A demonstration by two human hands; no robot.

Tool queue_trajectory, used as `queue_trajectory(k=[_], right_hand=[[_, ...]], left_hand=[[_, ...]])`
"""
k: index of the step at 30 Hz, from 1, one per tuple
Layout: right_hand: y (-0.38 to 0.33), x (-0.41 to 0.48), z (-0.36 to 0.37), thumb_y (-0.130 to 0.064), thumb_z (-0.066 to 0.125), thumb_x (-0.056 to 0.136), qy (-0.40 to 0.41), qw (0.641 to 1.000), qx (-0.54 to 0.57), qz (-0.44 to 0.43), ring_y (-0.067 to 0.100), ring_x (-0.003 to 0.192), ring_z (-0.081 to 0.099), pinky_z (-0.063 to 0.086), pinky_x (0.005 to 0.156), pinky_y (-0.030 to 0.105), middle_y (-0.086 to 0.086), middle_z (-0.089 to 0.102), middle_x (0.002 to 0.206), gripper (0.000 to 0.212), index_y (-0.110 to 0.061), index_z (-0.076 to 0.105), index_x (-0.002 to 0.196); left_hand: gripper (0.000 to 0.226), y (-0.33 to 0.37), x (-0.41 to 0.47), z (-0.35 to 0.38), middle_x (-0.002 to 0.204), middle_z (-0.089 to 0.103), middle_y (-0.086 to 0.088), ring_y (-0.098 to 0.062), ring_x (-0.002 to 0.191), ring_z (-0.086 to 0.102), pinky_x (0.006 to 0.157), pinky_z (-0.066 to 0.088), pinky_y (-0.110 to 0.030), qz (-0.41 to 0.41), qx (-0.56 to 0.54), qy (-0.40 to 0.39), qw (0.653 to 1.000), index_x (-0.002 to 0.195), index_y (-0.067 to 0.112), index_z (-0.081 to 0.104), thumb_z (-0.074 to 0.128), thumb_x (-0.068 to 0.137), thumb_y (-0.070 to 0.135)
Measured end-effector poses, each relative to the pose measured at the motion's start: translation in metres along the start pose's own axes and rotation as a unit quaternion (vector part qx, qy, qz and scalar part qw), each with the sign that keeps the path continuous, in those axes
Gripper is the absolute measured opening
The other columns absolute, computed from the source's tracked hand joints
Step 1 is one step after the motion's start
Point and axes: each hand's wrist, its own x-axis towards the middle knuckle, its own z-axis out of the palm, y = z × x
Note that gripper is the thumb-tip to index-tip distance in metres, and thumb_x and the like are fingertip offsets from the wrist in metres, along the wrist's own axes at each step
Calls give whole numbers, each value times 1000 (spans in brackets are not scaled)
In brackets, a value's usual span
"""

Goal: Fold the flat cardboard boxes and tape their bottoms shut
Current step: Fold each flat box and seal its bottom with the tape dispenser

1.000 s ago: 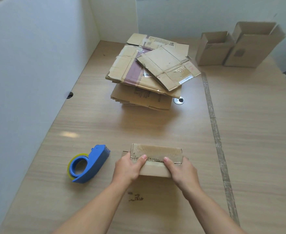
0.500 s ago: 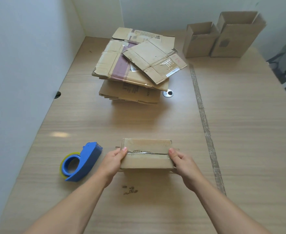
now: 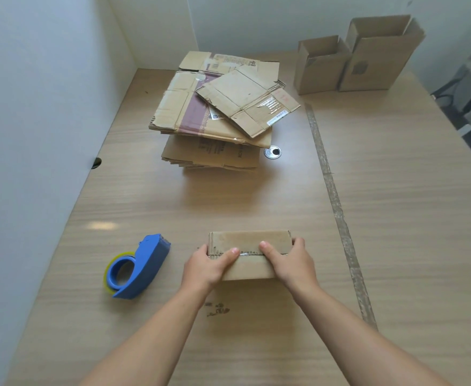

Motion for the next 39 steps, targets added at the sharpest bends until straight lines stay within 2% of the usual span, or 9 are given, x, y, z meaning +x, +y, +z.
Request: queue_trajectory(k=[4,8,14,21,24,29,31,34,39], right_hand=[[5,0,-4,-56,67,85,-17,998,-33,-50,32,103,59,49,86,41,9,64,109,49,-16,49,108],[5,3,-12,-49,69,87,-35,998,2,-57,29,98,61,50,84,40,6,66,102,39,-17,54,103],[0,6,-18,-50,68,87,-58,996,-25,-59,28,100,60,49,82,36,6,66,105,41,-17,53,107],[0,4,-13,-51,68,86,-59,996,-30,-54,30,105,58,48,85,36,10,62,111,48,-14,49,110],[2,2,-11,-52,73,81,-66,995,-41,-65,30,106,56,47,85,36,9,59,112,55,-14,46,110],[12,4,-25,-45,66,90,-96,991,41,-80,24,96,64,51,81,36,1,68,101,29,-24,62,108],[16,3,-28,-50,64,88,-118,987,94,-56,23,93,67,52,73,35,1,71,103,30,-30,68,110],[16,-1,-37,-30,56,101,-182,962,200,-20,13,85,67,53,69,32,2,71,111,23,-23,70,118],[27,-5,-53,-15,50,102,-250,915,316,17,7,105,65,54,91,32,-7,71,120,28,-24,64,124]], left_hand=[[35,-3,5,-4,87,75,5,-14,86,71,78,57,-32,-1,-15,-22,1000,97,18,74,80,77,47],[36,0,11,-14,91,76,-3,-23,88,73,83,58,-42,-39,-39,-75,996,93,16,74,80,73,45],[92,9,7,6,104,67,7,-16,98,64,88,54,-35,-54,79,-22,995,109,27,61,78,34,76],[88,13,1,13,105,67,4,-18,97,64,89,55,-40,-72,11,9,997,107,26,58,78,32,68],[71,12,-2,11,102,65,4,-18,96,63,88,54,-39,-63,-5,9,998,105,24,58,83,48,59],[26,-2,2,-4,95,73,-3,-22,92,69,85,55,-38,-27,-45,-34,998,96,17,68,77,82,37],[23,-4,2,-10,95,75,-9,-27,93,70,83,55,-41,-30,-65,-64,995,97,12,71,72,88,34],[25,-3,-2,-22,108,73,-14,-23,92,70,81,57,-40,-39,-135,-132,981,113,7,69,60,98,25],[30,-12,-15,-31,126,67,-6,-21,117,62,100,51,-42,-13,-202,-196,959,130,16,60,44,104,18]])
